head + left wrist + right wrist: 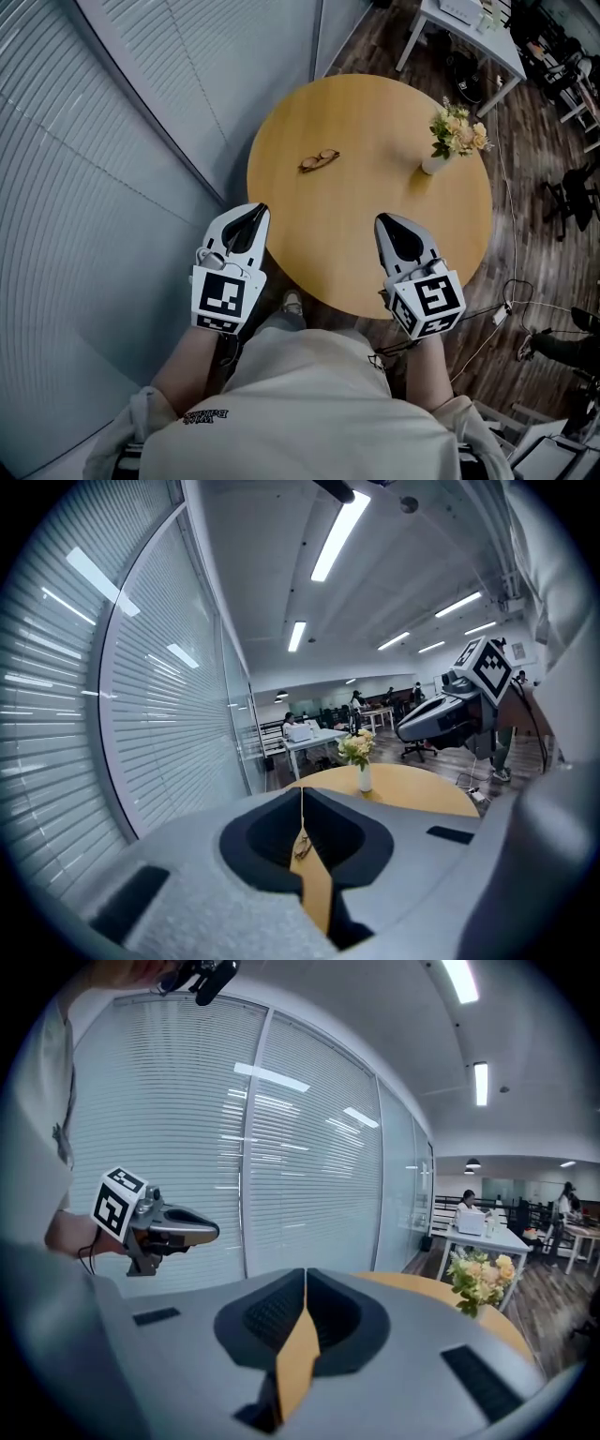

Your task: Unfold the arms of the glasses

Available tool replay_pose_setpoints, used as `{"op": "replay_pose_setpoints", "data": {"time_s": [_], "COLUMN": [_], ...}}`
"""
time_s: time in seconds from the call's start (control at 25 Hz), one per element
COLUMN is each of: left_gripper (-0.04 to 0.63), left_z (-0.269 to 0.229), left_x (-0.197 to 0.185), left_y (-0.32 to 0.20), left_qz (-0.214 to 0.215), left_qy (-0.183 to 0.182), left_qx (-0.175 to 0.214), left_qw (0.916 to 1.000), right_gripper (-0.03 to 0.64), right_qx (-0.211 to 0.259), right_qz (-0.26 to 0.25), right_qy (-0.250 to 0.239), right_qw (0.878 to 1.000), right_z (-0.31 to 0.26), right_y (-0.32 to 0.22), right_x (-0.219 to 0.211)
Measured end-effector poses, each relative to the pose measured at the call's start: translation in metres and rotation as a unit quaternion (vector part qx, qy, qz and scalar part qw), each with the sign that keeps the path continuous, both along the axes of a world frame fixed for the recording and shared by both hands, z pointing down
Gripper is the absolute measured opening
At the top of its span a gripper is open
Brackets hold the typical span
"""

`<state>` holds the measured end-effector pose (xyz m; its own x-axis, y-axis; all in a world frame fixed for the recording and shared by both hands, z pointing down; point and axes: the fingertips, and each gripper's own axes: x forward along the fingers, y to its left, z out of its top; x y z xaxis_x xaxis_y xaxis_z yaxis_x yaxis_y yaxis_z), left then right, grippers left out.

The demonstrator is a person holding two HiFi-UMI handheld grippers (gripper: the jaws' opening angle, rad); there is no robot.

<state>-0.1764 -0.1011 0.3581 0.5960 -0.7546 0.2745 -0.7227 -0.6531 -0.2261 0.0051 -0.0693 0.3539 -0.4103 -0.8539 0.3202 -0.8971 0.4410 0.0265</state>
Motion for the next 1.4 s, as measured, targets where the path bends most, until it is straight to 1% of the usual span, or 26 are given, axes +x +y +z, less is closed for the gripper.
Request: {"op": "replay_pose_setpoints", "data": {"time_s": [0.2, 0.44, 0.6, 0.72, 0.88, 1.0, 1.08, 1.12, 1.24, 1.32, 1.4], "left_gripper": [0.025, 0.025, 0.025, 0.026, 0.026, 0.028, 0.047, 0.078, 0.098, 0.113, 0.13], "left_z": [0.007, 0.027, 0.029, 0.042, 0.049, 0.054, 0.06, 0.064, 0.081, 0.096, 0.108], "left_x": [0.004, 0.029, 0.032, 0.036, 0.048, 0.061, 0.069, 0.072, 0.08, 0.086, 0.092], "left_y": [-0.024, -0.048, -0.066, -0.073, -0.091, -0.109, -0.12, -0.126, -0.145, -0.158, -0.168], "left_qz": [0.0, 0.0, -0.019, -0.028, -0.042, -0.043, -0.046, -0.048, -0.051, -0.05, -0.046], "left_qy": [-0.001, -0.013, -0.035, -0.056, -0.089, -0.099, -0.105, -0.112, -0.142, -0.15, -0.146], "left_qx": [-0.006, -0.011, -0.01, -0.022, -0.013, -0.016, -0.017, -0.016, -0.013, -0.023, -0.041], "left_qw": [1.0, 0.9999, 0.9991, 0.9978, 0.9951, 0.994, 0.9932, 0.9925, 0.9885, 0.9871, 0.9874], "right_gripper": [0.031, 0.031, 0.031, 0.031, 0.031, 0.031, 0.031, 0.031, 0.031, 0.031, 0.031], "right_qx": [-0.013, -0.022, -0.031, -0.038, -0.038, -0.042, -0.045, -0.047, -0.058, -0.065, -0.073], "right_qz": [0.004, -0.002, -0.016, -0.025, -0.028, -0.034, -0.037, -0.038, -0.039, -0.036, -0.034], "right_qy": [0.004, 0.001, -0.002, -0.006, 0.002, -0.001, -0.005, -0.005, -0.016, -0.028, -0.04], "right_qw": [1.0, 1.0, 0.999, 0.999, 0.999, 0.999, 0.998, 0.998, 0.997, 0.997, 0.996], "right_z": [0.011, 0.029, 0.037, 0.043, 0.052, 0.057, 0.062, 0.065, 0.076, 0.083, 0.089], "right_y": [-0.02, -0.047, -0.065, -0.073, -0.086, -0.098, -0.105, -0.108, -0.118, -0.125, -0.133], "right_x": [-0.003, 0.012, 0.016, 0.019, 0.026, 0.025, 0.027, 0.028, 0.031, 0.035, 0.038]}}
